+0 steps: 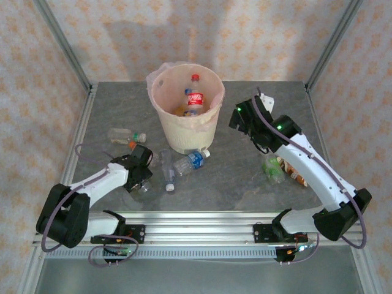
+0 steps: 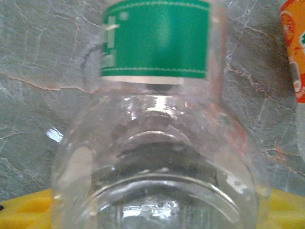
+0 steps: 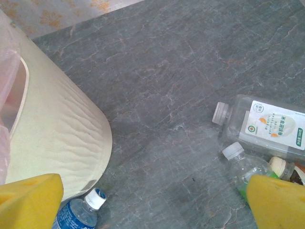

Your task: Put the plastic bottles in the bin

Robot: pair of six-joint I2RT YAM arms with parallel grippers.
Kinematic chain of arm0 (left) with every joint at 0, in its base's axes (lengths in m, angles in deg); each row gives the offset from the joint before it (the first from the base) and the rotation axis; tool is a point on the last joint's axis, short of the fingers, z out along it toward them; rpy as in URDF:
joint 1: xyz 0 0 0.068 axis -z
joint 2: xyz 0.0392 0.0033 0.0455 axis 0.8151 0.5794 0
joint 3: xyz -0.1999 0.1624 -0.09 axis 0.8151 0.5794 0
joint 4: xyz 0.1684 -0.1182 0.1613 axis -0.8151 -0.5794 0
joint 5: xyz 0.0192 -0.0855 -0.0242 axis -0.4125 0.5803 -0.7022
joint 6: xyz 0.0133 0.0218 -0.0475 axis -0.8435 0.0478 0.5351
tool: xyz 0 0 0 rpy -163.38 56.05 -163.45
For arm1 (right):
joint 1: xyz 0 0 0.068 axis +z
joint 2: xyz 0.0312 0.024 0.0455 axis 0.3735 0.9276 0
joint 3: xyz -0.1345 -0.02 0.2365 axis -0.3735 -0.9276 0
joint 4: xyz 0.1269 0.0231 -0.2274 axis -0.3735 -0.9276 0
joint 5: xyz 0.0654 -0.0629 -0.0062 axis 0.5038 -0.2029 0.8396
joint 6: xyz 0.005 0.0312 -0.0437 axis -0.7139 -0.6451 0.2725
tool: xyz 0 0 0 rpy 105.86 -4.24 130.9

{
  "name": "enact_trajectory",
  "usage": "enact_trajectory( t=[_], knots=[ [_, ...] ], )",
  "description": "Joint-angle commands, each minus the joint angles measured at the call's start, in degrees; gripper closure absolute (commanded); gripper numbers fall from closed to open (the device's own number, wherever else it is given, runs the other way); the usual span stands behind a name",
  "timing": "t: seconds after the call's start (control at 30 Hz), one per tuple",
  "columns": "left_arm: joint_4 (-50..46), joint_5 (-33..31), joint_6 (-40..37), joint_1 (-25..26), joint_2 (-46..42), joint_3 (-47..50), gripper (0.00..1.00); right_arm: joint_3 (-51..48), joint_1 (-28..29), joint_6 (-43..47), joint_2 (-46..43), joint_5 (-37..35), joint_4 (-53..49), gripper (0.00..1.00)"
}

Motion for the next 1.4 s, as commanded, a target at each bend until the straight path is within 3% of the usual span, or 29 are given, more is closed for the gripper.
enact_trajectory(
  t=[0.0,0.17,0.43,0.63,0.93,1.13,1.37],
  knots=[
    [0.2,-1.97,1.39,-0.55,-0.45,0.47,0.34,-0.68,-0.4,-0.96,-0.2,-0.82,-0.65,0.01],
    [-3.85,-5.57,2.01,-0.55,-5.49,-0.34,0.41,-1.02,-0.44,-1.12,-0.63,-1.03,-0.65,0.01],
    [-11.35,-13.02,-1.89,-0.48,-20.05,-6.37,0.42,-2.52,-0.4,-1.84,-1.99,-1.48,-0.39,0.01],
    [-10.27,-12.63,-8.8,-0.26,-23.28,-16.81,0.42,-3.48,-0.4,-2.48,-3.01,-1.74,-0.74,0.01],
    [-6.65,-7.93,-22.39,1.86,-15.31,-38.71,0.44,-4.19,-0.4,-2.9,-4.46,-1.96,-1.08,0.01],
    [-7.62,2.17,-35.74,2.16,-4.14,-56.74,0.44,-5.19,-0.35,-4.12,-5.38,-1.49,-1.1,0.01],
    [-12.37,5.53,-45.86,2.28,10.85,-76.23,0.44,-5.85,-0.4,-5.01,-6.35,-0.73,-1.53,0.01]
  ],
)
